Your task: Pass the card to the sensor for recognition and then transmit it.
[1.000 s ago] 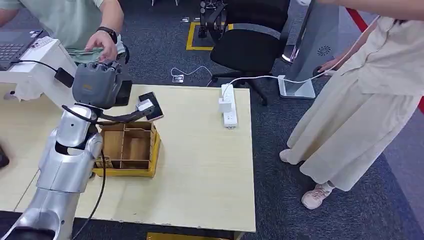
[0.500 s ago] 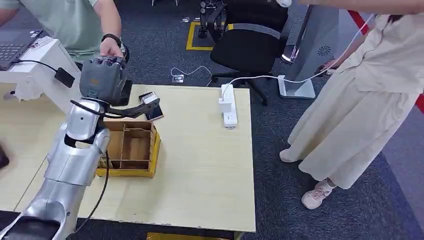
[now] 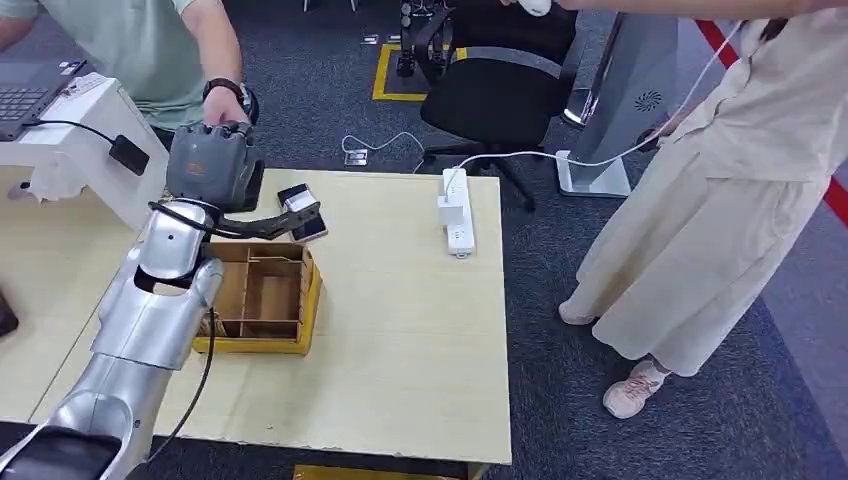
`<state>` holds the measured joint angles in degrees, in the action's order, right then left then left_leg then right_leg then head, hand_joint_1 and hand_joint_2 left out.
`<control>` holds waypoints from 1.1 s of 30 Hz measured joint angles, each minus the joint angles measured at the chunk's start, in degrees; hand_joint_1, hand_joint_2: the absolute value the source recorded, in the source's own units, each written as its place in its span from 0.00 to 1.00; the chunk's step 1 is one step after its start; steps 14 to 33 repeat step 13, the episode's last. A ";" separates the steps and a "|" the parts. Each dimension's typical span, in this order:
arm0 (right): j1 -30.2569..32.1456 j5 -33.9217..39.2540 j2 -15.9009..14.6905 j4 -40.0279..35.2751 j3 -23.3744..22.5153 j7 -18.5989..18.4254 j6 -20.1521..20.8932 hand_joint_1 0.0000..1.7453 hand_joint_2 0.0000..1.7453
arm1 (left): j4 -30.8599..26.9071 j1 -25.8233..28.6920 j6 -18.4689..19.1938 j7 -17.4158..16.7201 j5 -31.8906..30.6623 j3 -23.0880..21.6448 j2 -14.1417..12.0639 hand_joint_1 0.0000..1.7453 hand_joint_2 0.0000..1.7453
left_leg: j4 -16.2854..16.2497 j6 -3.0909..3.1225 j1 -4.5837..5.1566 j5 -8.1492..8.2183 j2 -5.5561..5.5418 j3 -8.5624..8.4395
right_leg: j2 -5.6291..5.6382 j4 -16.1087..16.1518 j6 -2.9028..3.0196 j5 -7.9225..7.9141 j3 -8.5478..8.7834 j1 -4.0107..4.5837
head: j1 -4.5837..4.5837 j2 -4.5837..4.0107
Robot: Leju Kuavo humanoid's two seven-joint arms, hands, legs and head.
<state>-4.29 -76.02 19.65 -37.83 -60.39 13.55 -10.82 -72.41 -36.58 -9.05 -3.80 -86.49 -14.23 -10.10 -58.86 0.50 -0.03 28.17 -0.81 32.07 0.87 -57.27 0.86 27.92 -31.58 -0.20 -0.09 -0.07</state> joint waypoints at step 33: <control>1.52 0.66 0.00 -0.37 -1.46 -0.09 0.00 0.00 1.00 | 2.40 -1.37 -1.25 -6.34 0.00 -0.26 -2.30 1.00 1.00 | 0.00 0.00 -0.01 0.00 0.00 0.01 | 0.01 -0.01 0.00 0.00 0.00 0.01 | 0.02 0.02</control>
